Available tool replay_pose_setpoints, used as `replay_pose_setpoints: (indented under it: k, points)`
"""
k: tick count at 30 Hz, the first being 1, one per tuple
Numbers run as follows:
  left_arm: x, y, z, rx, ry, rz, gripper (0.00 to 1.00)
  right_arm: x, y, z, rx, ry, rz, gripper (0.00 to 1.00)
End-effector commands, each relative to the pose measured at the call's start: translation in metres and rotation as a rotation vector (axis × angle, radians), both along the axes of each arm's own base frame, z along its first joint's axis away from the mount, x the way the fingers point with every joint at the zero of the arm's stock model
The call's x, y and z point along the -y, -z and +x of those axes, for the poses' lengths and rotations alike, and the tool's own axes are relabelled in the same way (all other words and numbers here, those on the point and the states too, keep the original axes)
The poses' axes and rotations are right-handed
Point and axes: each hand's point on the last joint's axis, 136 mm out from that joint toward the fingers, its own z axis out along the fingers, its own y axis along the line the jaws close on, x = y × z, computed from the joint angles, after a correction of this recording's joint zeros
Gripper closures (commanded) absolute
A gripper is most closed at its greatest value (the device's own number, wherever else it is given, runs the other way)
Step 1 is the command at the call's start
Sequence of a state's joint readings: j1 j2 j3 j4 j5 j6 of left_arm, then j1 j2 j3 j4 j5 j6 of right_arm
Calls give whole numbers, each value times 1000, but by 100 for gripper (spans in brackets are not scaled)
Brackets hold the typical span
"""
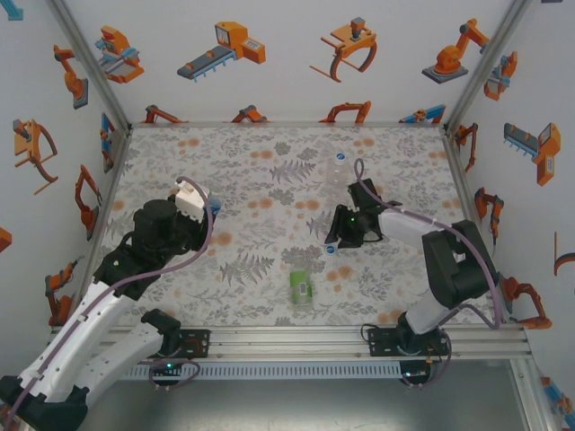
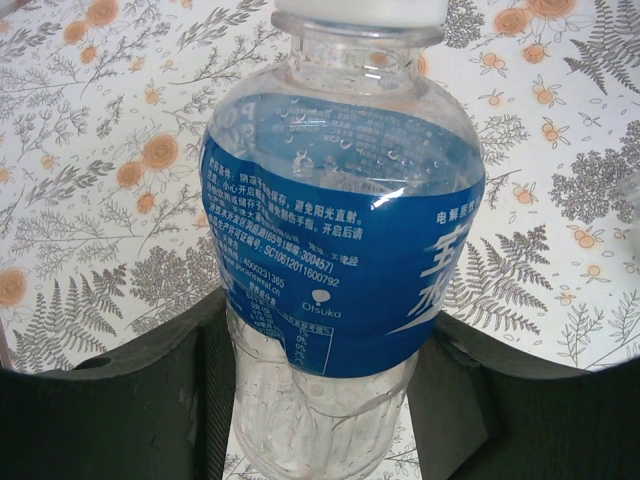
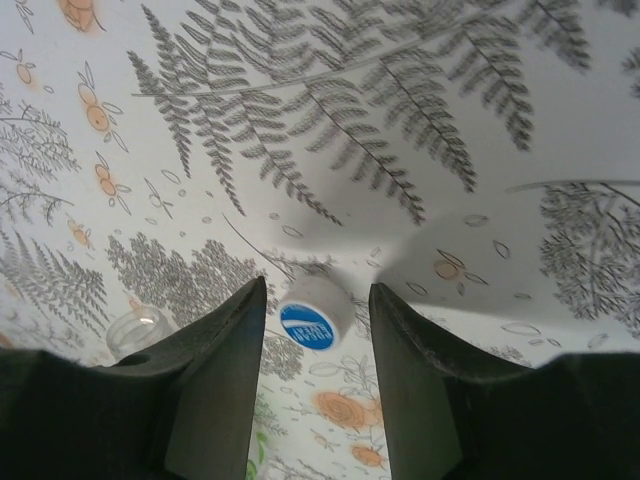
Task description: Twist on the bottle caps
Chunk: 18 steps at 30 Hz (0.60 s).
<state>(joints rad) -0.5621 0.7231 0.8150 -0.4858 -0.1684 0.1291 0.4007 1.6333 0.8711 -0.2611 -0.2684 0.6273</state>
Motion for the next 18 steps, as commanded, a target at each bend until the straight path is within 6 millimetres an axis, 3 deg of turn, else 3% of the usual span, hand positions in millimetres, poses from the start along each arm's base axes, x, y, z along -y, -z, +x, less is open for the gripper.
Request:
replay_pose_setpoints:
  k: [1,6,9,18]
  points:
    - [-2,-6,1,24,-9,-9,86,-3,4,4,2,-56,-111,54]
    - [-3,-6,1,24,-11,-8,86,-17,1,6,61,-185,-252,48]
    - [-3,-7,1,29,-12,-9,86,-13,0,4,80,-216,-346,50]
    - [-1,-5,2,21,-7,-8,86,-12,-5,-10,105,-252,-388,56]
